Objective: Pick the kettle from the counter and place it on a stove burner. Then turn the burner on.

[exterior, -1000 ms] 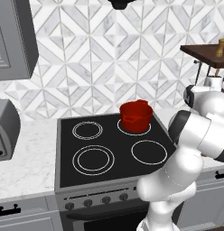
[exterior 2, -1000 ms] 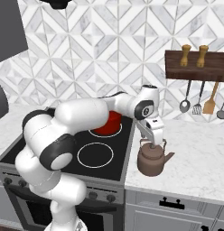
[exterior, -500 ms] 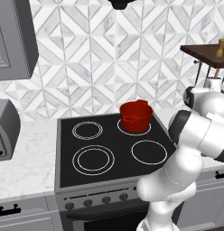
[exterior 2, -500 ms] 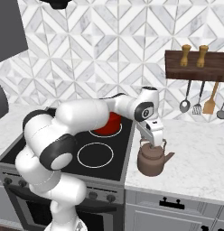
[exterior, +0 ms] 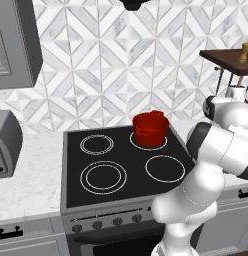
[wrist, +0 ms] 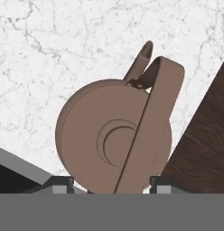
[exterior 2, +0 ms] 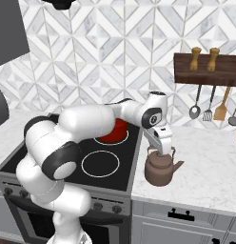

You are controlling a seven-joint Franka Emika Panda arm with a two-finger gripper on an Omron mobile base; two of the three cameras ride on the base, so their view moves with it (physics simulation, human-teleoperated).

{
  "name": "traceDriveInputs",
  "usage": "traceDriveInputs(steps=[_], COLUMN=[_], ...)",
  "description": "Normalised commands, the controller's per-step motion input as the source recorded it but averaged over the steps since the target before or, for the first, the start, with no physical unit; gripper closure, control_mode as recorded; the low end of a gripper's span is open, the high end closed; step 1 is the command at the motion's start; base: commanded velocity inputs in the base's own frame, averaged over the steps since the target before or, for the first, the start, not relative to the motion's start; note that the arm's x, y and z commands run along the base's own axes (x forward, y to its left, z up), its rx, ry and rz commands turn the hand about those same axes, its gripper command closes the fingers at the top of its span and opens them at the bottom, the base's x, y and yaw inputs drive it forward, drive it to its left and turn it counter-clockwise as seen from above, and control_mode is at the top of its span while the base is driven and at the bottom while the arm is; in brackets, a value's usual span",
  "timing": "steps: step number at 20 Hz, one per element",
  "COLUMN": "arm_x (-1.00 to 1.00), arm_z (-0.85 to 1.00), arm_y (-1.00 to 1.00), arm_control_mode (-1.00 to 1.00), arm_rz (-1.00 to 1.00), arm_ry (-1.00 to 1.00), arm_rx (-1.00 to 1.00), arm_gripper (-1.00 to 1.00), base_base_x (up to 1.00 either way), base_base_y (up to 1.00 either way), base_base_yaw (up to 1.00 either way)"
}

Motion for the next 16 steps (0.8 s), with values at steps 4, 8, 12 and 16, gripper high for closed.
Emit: traceDriveInputs(steps=[4, 8, 12, 16], arm_x=[-0.02, -0.37, -0.88, -0.96], arm_z=[0.01, 0.19, 0.52, 0.51], arm_y=[0.00, 0.05, 0.36, 0.72], arm_control_mode=[-1.00, -1.00, -1.00, -1.00], arm_rz=[0.00, 0.00, 0.11, 0.22], arm_ry=[0.00, -0.02, -0.08, -0.07], arm_rx=[0.00, -0.04, -0.05, -0.07], arm_gripper=[1.00, 1.00, 1.00, 1.00], base_base_x=[0.00, 0.00, 0.00, 0.00], base_base_y=[0.00, 0.00, 0.00, 0.00], base_base_yaw=[0.00, 0.00, 0.00, 0.00])
